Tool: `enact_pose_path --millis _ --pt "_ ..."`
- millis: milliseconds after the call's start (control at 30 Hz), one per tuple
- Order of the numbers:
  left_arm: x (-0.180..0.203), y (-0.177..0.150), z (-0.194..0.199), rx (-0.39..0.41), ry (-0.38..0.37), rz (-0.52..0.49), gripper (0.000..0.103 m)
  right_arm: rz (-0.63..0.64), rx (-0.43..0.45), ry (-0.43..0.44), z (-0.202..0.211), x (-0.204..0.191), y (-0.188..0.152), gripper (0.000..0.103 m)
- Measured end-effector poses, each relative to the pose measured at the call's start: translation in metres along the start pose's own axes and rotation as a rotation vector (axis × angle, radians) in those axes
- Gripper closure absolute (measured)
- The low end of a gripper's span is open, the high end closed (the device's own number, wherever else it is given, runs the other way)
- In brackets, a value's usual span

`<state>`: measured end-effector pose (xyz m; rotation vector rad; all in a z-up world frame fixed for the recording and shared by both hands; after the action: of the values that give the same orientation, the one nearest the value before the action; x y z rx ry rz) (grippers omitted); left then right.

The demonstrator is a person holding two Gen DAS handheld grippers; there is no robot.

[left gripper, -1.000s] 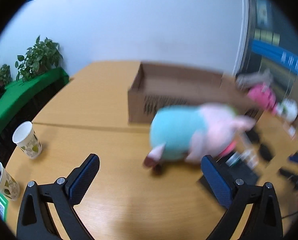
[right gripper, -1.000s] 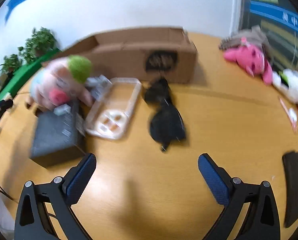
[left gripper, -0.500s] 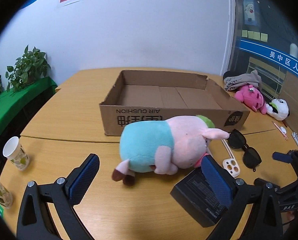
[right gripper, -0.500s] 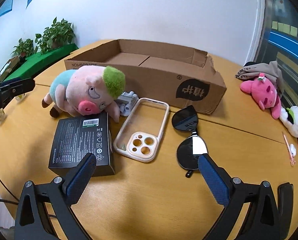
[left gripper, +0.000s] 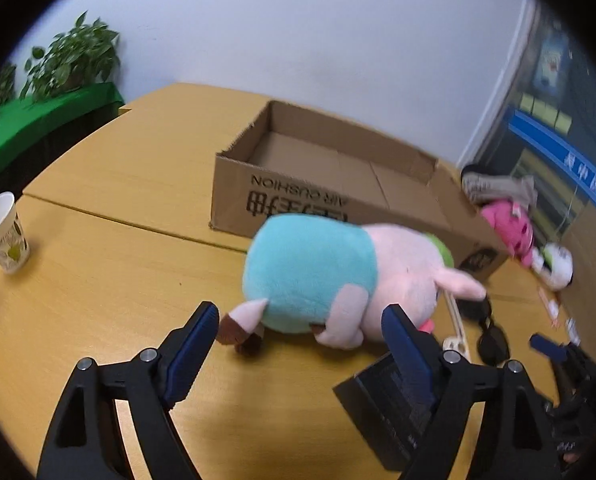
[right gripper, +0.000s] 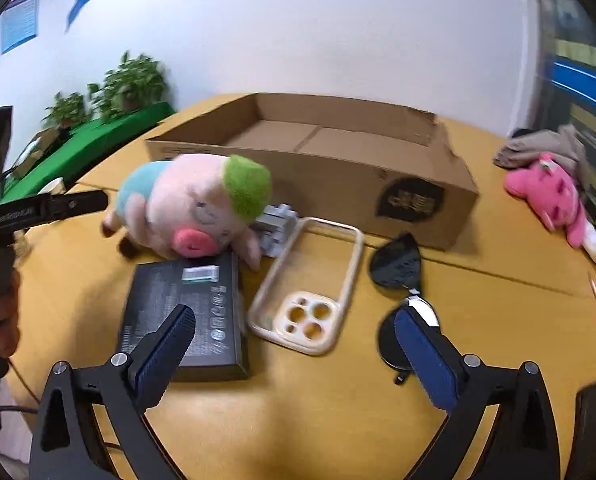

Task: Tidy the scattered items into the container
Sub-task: 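Move both tools toward the plush pig on the table, then close the left tool on the pig's body while the right tool grips its head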

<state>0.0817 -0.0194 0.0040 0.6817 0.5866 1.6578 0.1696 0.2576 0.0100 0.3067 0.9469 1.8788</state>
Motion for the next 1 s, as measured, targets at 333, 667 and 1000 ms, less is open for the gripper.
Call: enact_pose_path --millis 333,667,1000 --pt "-0.010 0.034 -0.069 -0.129 -0.135 0.103 0.020 0.199 -0.047 0.122 -0.048 -0.019 0.052 0.002" --pt "-0.020 0.044 -0.084 -0.145 -0.206 0.047 0.026 0.281 -0.162 0.166 -0.121 -0.045 0.081 0.013" --pt "-0.080 0.059 -0.059 -0.135 -0.161 -0.012 0.033 0.259 -0.125 0.380 -0.103 -0.124 0.068 0.016"
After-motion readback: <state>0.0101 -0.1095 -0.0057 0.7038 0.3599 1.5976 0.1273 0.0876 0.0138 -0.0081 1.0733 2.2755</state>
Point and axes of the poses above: each gripper's, at about its wrist camera, not at the fingertips, and z roughly against the way its jaws point, x to its right, y to its top, the point moved 1 cm from there along -z, roughly the way its jaws point, and after that the axes turned 14 degrees about y, right-handed, at the moved point
